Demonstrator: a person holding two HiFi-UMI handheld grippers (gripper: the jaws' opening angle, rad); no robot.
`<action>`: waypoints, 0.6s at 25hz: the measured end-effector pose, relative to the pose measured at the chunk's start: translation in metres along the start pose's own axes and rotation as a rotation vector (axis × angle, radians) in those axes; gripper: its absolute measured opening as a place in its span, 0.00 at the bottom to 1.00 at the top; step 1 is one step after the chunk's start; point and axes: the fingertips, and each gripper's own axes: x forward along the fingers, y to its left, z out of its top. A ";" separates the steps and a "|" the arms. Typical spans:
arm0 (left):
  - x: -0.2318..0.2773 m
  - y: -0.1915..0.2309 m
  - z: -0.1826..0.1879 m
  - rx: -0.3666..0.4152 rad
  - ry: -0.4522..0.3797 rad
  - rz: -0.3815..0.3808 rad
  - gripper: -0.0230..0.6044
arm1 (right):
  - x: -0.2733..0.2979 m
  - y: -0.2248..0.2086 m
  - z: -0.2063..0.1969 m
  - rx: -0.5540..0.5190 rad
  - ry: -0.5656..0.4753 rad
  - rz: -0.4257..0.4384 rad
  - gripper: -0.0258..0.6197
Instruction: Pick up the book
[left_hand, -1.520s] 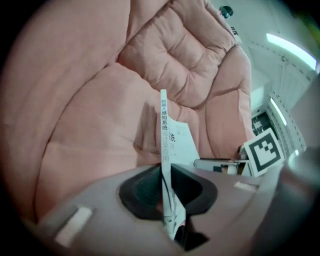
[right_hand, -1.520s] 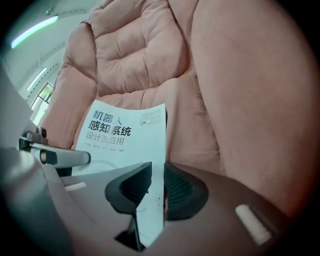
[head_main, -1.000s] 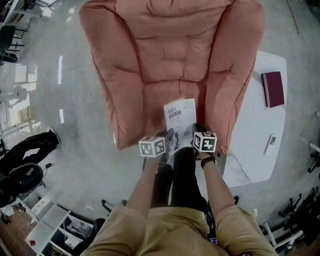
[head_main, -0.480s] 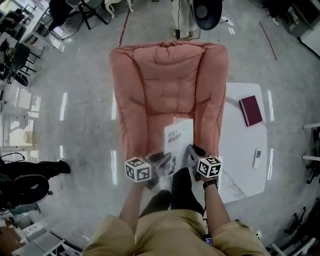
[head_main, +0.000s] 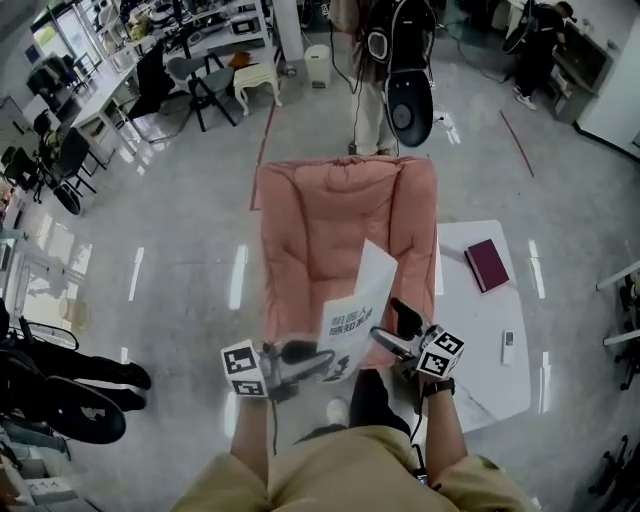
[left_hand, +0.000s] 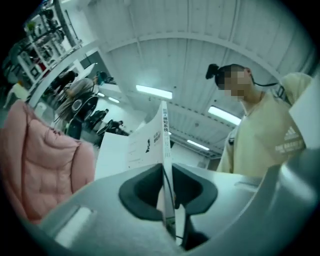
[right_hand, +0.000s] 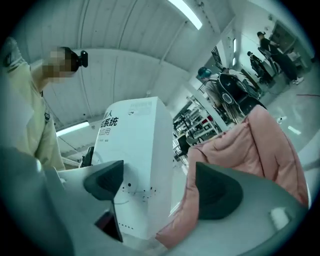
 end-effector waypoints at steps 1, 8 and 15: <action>-0.006 -0.017 0.007 0.033 -0.014 -0.047 0.11 | 0.002 0.016 0.007 -0.006 -0.030 0.029 0.77; -0.030 -0.070 0.057 0.145 -0.141 -0.221 0.11 | 0.002 0.123 0.047 -0.008 -0.059 0.440 0.60; -0.073 -0.093 0.083 0.229 -0.200 -0.078 0.11 | 0.008 0.213 0.039 -0.218 0.043 0.435 0.27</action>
